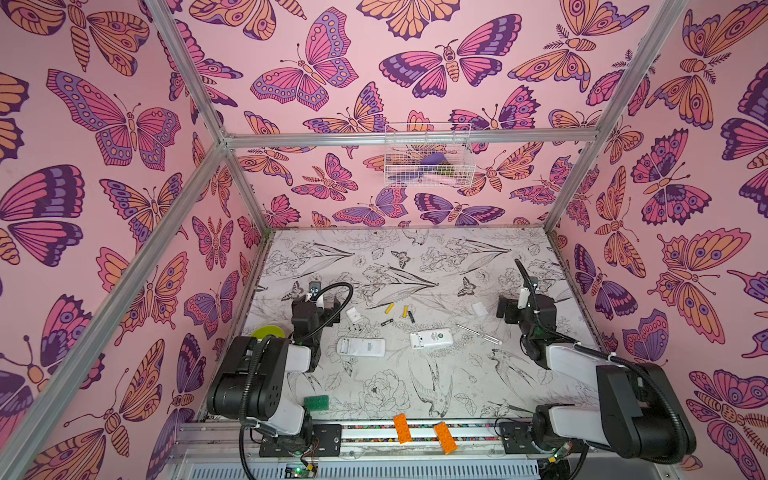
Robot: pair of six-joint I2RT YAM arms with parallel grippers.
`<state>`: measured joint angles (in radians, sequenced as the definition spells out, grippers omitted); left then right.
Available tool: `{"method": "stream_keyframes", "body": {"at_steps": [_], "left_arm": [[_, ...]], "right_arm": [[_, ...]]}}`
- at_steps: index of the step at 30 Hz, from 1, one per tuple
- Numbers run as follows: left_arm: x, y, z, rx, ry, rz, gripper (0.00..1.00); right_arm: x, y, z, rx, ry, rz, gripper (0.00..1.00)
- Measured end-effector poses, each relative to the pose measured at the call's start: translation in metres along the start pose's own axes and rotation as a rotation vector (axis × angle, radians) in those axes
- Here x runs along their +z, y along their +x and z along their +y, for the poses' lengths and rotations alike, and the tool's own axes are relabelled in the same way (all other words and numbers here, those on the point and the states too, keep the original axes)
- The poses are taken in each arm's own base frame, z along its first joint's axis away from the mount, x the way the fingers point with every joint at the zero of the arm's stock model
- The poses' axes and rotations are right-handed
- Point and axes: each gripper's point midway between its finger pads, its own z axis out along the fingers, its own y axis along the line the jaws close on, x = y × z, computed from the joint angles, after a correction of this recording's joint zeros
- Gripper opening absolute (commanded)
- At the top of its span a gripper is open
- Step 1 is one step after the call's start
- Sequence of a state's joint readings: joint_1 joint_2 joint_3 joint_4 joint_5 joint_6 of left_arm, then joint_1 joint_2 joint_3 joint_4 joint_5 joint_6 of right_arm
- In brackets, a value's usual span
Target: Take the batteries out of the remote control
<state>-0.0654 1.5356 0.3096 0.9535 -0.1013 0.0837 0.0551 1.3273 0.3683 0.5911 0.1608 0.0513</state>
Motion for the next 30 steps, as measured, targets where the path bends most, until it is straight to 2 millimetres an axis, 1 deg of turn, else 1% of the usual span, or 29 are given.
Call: {"method": "stream_keyframes", "body": {"at_steps": [2, 4, 6, 8, 9, 14, 30], "left_arm": [[0.000, 0.001, 0.000, 0.000, 0.000, 0.004, 0.99], [0.000, 0.001, 0.000, 0.000, 0.001, 0.006, 0.99], [0.000, 0.001, 0.000, 0.000, 0.001, 0.006, 0.99], [0.000, 0.001, 0.000, -0.001, 0.001, 0.006, 0.99], [0.000, 0.001, 0.000, -0.001, 0.001, 0.006, 0.99], [0.000, 0.002, -0.001, -0.006, 0.004, 0.008, 0.99], [0.000, 0.002, -0.001, -0.006, 0.004, 0.007, 0.99]], "right_arm": [[0.005, -0.004, 0.002, 0.001, -0.011, -0.019, 0.99], [0.013, -0.002, 0.003, 0.004, -0.019, -0.026, 0.99], [0.022, 0.005, 0.005, 0.005, -0.023, -0.027, 0.99], [0.026, 0.017, 0.004, 0.001, -0.022, 0.005, 0.99], [0.027, 0.018, 0.004, 0.002, -0.022, 0.011, 0.99], [0.027, 0.008, -0.002, 0.021, -0.019, -0.026, 0.99], [0.028, 0.005, -0.001, 0.022, -0.024, -0.027, 0.99]]}}
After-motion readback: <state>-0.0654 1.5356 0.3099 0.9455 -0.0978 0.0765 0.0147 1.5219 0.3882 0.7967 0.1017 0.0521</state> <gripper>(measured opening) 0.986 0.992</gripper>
